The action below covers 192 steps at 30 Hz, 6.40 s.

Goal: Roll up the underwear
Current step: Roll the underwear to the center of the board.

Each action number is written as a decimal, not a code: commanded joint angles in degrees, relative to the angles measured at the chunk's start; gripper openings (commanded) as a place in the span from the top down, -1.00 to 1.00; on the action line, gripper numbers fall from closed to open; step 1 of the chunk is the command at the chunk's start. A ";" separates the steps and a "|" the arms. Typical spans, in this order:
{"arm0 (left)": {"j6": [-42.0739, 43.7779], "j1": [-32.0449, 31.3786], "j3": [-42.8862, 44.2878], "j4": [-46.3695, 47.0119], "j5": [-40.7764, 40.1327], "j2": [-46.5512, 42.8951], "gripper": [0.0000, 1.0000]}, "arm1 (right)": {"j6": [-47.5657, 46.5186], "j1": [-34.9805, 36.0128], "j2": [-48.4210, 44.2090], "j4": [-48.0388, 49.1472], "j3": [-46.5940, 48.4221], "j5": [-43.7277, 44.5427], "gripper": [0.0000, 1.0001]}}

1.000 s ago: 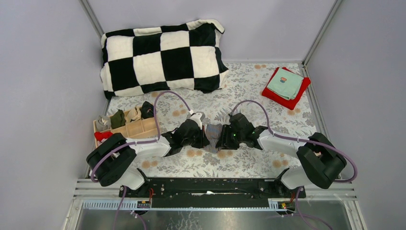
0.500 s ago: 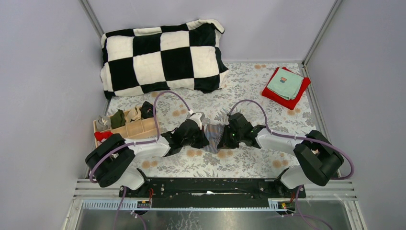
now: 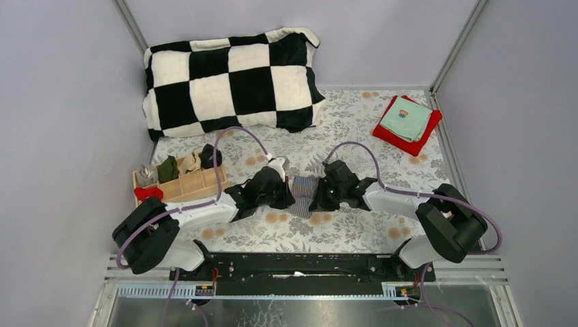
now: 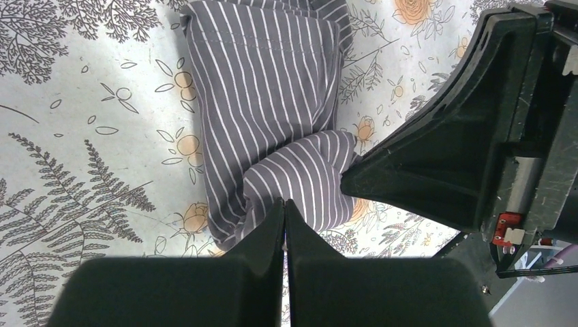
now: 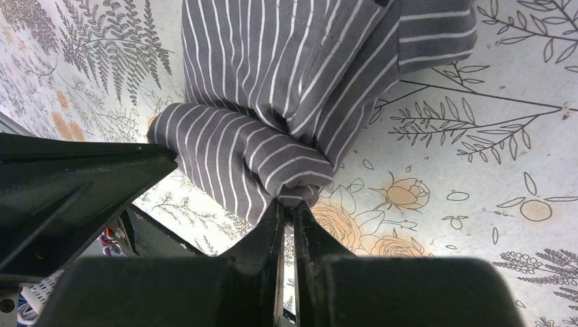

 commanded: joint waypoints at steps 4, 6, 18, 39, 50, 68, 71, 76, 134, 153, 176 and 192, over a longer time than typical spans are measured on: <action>0.55 0.05 -0.90 3.03 0.63 4.20 1.00 | -0.33 0.20 0.88 0.38 -0.45 -0.83 0.96; 0.43 0.06 -1.34 3.49 -0.08 5.89 1.00 | -0.38 0.19 0.48 0.40 -0.60 -0.75 0.93; 0.44 0.13 -2.23 3.91 -1.09 8.31 1.00 | -12.06 0.15 -9.56 -2.42 1.43 3.58 0.02; 1.07 0.09 -1.81 2.81 -0.26 6.68 1.00 | -90.75 14.91 -17.35 7.28 -7.04 1.09 -0.20; 1.07 0.09 -1.73 2.43 -0.44 6.55 1.00 | -99.83 18.68 -12.57 19.36 -12.51 9.53 -0.30; 0.91 0.09 -1.83 2.53 -0.74 7.04 1.00 | -108.28 20.89 -5.11 24.54 -15.26 16.70 -0.33; 1.00 0.11 -1.82 2.52 -0.74 7.16 1.00 | -108.16 20.89 -4.10 25.62 -15.71 17.04 -0.33; 0.91 0.13 -1.64 2.36 -0.64 7.34 1.00 | -106.99 20.89 -2.83 27.48 -16.40 16.80 -0.28; -1.02 7.38 -0.54 -11.77 -6.84 -10.77 1.00 | -26.10 16.75 -7.96 49.23 -22.38 11.77 1.00; -2.50 7.39 -2.77 -4.82 1.62 -9.54 1.00 | 7.24 14.48 -9.33 46.40 -28.86 27.31 1.00; 0.79 5.08 4.17 4.99 10.74 -0.05 0.82 | 28.31 13.88 -14.87 20.97 -27.54 34.68 1.00; 1.07 0.27 9.61 9.17 8.87 12.26 0.91 | 30.62 13.85 -16.34 16.97 -27.46 35.61 1.00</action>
